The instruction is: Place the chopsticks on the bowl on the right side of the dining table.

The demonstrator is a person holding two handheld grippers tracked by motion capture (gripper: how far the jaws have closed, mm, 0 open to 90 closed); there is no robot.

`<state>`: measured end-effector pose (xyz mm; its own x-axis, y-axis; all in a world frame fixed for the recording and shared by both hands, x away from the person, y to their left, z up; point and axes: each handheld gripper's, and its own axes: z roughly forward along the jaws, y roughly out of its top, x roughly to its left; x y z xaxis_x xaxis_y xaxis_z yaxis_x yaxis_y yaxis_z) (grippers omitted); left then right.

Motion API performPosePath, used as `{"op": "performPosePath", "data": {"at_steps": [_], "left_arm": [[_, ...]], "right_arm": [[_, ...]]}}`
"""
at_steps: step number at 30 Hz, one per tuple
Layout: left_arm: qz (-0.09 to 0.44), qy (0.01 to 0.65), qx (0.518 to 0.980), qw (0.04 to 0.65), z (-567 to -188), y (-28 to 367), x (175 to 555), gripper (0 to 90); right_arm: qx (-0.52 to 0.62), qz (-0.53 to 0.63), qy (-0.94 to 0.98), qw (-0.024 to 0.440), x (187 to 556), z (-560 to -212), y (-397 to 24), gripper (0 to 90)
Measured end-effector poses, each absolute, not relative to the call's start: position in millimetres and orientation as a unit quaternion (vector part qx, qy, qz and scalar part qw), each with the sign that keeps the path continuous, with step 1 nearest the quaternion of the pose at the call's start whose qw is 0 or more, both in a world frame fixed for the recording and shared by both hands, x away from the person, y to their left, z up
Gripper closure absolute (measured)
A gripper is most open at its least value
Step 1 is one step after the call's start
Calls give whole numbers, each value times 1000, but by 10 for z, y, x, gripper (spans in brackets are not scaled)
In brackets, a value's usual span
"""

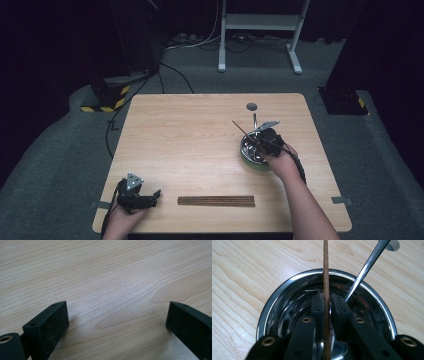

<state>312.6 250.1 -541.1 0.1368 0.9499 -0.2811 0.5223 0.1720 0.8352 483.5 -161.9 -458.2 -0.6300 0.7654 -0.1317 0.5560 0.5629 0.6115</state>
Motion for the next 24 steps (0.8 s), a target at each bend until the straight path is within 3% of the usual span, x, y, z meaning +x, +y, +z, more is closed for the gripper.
{"op": "performPosePath", "data": {"at_steps": [12,24], "left_arm": [[233,613,604,453,-5409,2508,3121,45],[234,613,606,449,-5407,2515,3113,50]], "right_arm": [[374,306,851,204,4630,-4404,-1577,671],[320,354,858,189,4117,-4378,-1391,671]]}}
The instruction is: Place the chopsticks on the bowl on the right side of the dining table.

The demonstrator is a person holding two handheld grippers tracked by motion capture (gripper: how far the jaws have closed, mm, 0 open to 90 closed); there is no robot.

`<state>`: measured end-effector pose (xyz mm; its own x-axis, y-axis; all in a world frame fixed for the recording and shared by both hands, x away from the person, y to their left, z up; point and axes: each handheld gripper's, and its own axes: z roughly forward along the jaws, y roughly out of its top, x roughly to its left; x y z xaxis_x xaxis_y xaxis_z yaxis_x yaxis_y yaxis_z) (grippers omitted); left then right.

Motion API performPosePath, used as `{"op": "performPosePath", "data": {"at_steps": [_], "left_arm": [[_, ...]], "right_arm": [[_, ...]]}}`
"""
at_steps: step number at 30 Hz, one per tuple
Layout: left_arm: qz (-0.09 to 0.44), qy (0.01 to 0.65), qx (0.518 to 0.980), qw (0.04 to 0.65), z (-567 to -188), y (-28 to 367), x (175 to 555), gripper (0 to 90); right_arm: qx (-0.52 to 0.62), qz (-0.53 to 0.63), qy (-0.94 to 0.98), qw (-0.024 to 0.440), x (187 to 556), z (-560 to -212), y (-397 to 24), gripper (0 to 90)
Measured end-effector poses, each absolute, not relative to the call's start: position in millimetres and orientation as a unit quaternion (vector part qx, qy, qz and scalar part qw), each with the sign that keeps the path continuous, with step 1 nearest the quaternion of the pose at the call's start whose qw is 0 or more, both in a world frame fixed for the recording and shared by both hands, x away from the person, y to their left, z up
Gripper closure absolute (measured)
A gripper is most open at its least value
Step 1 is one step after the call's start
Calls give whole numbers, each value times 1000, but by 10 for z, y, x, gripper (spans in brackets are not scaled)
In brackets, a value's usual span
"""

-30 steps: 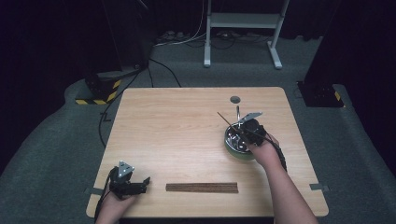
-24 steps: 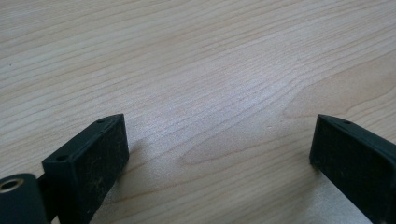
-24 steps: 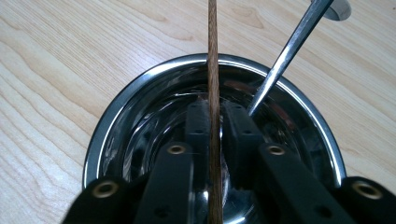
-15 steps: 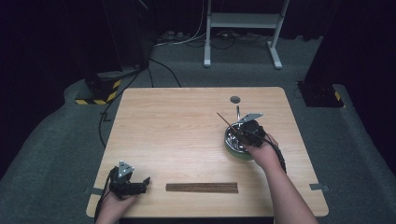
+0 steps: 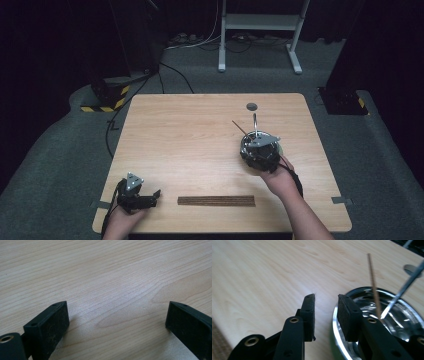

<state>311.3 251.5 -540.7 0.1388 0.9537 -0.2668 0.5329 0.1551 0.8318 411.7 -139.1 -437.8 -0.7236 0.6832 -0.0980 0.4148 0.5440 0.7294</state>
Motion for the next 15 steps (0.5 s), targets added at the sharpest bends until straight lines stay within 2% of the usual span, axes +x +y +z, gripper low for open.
{"op": "performPosePath", "data": {"at_steps": [7,15], "left_arm": [[234,613,606,449,-5407,2515,3113,50],[234,614,605,450,-5407,2514,3113,50]], "right_arm": [[295,381,861,161,3736,-4634,-1227,674],[304,392,855,153,3465,-4934,-1161,688]]}}
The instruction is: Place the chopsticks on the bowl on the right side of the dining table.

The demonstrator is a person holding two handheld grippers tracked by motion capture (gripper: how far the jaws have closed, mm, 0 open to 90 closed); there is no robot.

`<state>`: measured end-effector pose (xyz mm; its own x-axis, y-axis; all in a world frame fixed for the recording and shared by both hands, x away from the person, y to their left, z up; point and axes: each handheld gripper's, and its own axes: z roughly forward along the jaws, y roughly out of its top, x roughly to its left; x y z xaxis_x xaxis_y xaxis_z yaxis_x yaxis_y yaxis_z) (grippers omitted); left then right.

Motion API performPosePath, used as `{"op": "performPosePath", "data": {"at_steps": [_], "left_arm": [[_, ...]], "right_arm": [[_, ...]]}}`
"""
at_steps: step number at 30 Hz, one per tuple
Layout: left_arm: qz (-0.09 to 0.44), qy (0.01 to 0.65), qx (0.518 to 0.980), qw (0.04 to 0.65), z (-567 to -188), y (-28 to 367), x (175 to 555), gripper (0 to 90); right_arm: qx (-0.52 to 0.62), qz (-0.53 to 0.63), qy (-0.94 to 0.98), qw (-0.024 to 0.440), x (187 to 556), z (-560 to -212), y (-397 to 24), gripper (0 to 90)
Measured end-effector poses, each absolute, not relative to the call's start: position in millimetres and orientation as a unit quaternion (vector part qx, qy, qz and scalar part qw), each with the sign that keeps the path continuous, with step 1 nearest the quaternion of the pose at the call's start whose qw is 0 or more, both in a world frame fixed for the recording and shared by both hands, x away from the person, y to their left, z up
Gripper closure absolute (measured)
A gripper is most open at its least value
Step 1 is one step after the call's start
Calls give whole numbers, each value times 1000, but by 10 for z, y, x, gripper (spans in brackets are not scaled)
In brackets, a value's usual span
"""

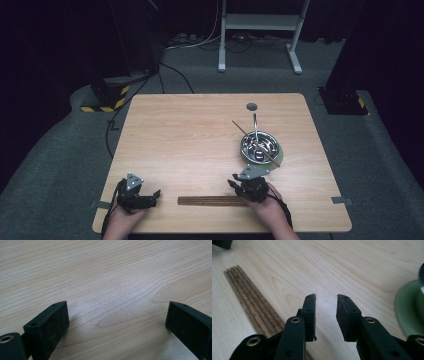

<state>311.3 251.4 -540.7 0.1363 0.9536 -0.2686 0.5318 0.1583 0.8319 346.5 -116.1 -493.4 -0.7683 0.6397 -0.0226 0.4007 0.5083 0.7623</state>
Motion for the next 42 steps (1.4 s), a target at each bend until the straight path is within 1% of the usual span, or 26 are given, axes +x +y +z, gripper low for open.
{"op": "performPosePath", "data": {"at_steps": [2,5,11,25,32,34,38,42], "left_arm": [[234,614,605,450,-5407,2514,3114,50],[234,614,605,450,-5407,2513,3114,50],[234,614,605,450,-5407,2513,3114,50],[234,614,605,450,-5407,2514,3113,50],[234,617,597,456,-5408,2501,3115,52],[234,617,597,457,-5408,2501,3116,52],[234,617,597,456,-5408,2501,3116,52],[234,616,598,455,-5408,2503,3115,52]], "right_arm": [[305,398,855,133,3375,-5002,-1163,692],[291,392,864,126,3295,-5037,-1151,691],[289,391,867,110,3265,-5079,-1147,689],[293,381,871,102,3303,-5157,-1123,685],[307,379,866,111,3344,-5166,-1162,684],[316,376,862,123,3365,-5184,-1172,683],[316,387,859,108,3360,-5142,-1205,680],[304,392,862,104,3303,-5119,-1161,678]]}}
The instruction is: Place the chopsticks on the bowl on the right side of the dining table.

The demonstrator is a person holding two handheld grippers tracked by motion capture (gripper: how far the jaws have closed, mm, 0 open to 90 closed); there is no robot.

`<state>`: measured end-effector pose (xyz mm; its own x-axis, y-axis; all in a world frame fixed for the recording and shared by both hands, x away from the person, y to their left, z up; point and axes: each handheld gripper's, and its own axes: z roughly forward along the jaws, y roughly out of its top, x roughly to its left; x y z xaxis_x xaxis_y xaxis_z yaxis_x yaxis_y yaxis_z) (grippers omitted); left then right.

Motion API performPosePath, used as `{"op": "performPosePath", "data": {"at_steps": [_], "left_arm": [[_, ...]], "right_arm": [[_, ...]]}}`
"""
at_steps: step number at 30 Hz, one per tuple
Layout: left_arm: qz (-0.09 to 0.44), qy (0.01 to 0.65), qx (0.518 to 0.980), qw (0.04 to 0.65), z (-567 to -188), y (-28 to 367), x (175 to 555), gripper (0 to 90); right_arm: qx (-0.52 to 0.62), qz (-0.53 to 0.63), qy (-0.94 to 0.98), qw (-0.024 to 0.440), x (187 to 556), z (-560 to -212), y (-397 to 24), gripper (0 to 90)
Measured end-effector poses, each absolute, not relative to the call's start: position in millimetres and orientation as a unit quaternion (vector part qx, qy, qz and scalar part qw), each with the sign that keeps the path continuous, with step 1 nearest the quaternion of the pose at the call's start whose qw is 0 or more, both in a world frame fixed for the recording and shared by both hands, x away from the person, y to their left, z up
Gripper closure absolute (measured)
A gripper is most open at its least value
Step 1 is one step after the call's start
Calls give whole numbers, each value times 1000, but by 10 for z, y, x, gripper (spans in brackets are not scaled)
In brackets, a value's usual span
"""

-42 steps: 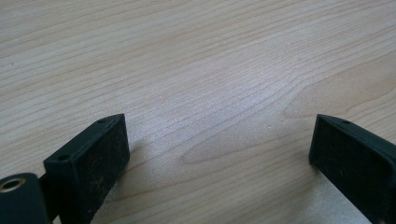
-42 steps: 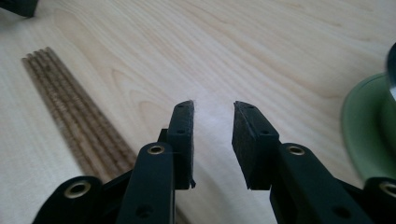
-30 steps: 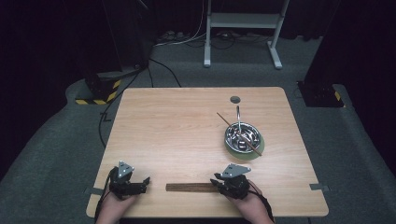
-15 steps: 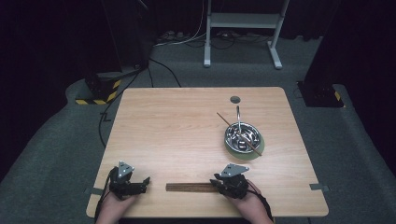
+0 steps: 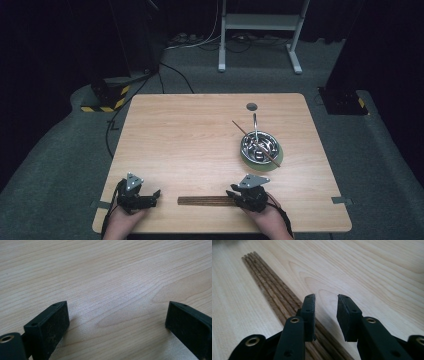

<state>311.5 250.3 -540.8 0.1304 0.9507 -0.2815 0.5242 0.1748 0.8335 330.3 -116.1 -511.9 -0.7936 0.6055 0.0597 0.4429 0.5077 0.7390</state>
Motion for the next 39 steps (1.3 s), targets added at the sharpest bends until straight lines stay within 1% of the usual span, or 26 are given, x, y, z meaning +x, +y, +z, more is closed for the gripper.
{"op": "performPosePath", "data": {"at_steps": [9,14,20,26,27,28,30,32,36,39], "left_arm": [[234,617,595,458,-5409,2500,3116,52],[234,618,595,458,-5409,2499,3116,52],[235,618,595,457,-5408,2499,3115,53],[236,618,593,459,-5409,2497,3116,54],[236,618,593,459,-5409,2498,3115,54],[236,619,591,459,-5409,2495,3115,54],[237,620,591,459,-5410,2494,3116,54],[236,619,592,458,-5409,2497,3114,54],[236,618,593,459,-5409,2499,3115,54],[236,618,594,458,-5409,2500,3116,54]], "right_arm": [[297,383,869,100,3304,-5162,-1116,678],[314,369,866,122,3355,-5190,-1151,680],[346,371,851,136,3450,-5202,-1276,693],[356,370,846,146,3503,-5207,-1370,740],[355,366,849,141,3508,-5198,-1390,752],[351,370,847,149,3518,-5206,-1401,772],[345,363,853,148,3521,-5191,-1421,802],[345,365,852,151,3525,-5196,-1433,815],[348,370,848,151,3544,-5212,-1444,814],[349,370,849,139,3560,-5195,-1457,784]]}}
